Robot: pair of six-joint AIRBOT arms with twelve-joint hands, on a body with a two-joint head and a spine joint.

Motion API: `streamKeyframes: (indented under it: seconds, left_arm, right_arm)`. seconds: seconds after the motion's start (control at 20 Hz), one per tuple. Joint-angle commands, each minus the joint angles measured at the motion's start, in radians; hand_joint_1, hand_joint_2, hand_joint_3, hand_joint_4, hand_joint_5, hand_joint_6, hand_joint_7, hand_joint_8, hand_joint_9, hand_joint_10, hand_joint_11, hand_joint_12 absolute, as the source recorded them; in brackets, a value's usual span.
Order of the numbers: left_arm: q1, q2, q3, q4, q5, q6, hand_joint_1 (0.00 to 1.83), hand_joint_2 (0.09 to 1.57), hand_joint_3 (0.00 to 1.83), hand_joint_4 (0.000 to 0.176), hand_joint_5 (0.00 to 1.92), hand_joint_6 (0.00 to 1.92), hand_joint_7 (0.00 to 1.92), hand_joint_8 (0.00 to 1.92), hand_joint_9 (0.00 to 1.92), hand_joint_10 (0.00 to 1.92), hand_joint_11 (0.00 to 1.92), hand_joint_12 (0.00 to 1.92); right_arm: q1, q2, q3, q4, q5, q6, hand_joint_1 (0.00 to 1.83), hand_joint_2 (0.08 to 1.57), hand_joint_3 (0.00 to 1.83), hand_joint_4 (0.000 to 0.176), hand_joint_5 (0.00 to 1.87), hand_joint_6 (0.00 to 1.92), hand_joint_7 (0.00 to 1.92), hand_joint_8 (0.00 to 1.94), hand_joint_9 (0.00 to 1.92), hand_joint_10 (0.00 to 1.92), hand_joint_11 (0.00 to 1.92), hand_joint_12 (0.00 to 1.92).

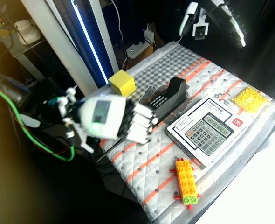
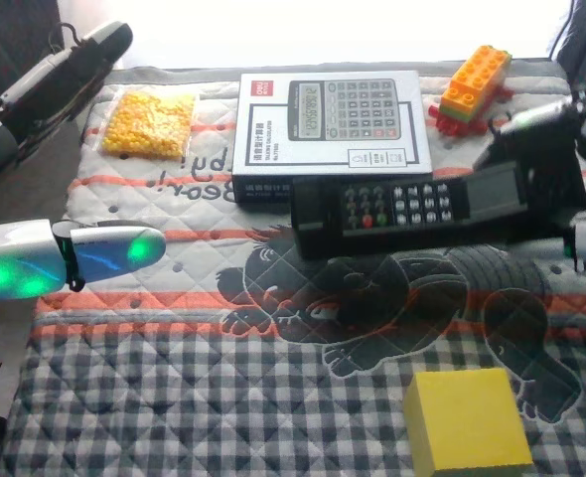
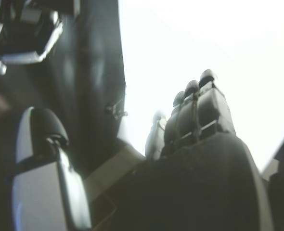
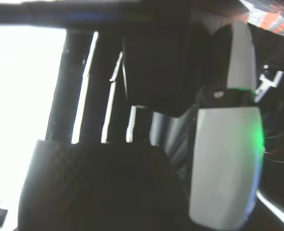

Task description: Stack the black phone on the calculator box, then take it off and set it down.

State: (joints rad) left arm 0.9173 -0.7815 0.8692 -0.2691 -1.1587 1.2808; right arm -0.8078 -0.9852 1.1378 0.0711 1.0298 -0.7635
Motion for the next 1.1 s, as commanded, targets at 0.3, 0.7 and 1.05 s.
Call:
streamKeyframes:
  seconds: [0.3,0.7,1.05]
  left_arm:
    - [0.011,0.005,0.002,-0.022,-0.124,-0.012,0.83,0.84,0.01,0.149,0.02,0.00,0.00,0.00,0.00,0.00,0.00,0.00]
    - [0.015,0.002,0.002,-0.031,-0.122,-0.012,0.88,0.85,0.00,0.140,0.02,0.00,0.00,0.00,0.00,0.00,0.00,0.00]
    - [0.027,0.005,0.003,-0.012,-0.168,-0.076,0.83,0.85,0.00,0.167,0.00,0.00,0.00,0.00,0.00,0.00,0.00,0.00]
  right_arm:
    - [-0.067,-0.017,-0.010,0.044,0.188,0.063,1.39,1.06,0.00,0.000,0.95,0.96,1.19,0.59,1.10,0.91,1.07,0.52]
    - [-0.105,-0.016,-0.010,0.070,0.188,0.074,1.05,1.10,0.00,0.025,0.40,0.03,0.39,0.00,0.37,0.00,0.11,0.63]
    - [-0.145,0.033,-0.054,0.073,0.302,0.082,0.69,0.92,0.00,0.160,0.00,0.00,0.00,0.00,0.00,0.00,0.00,0.00]
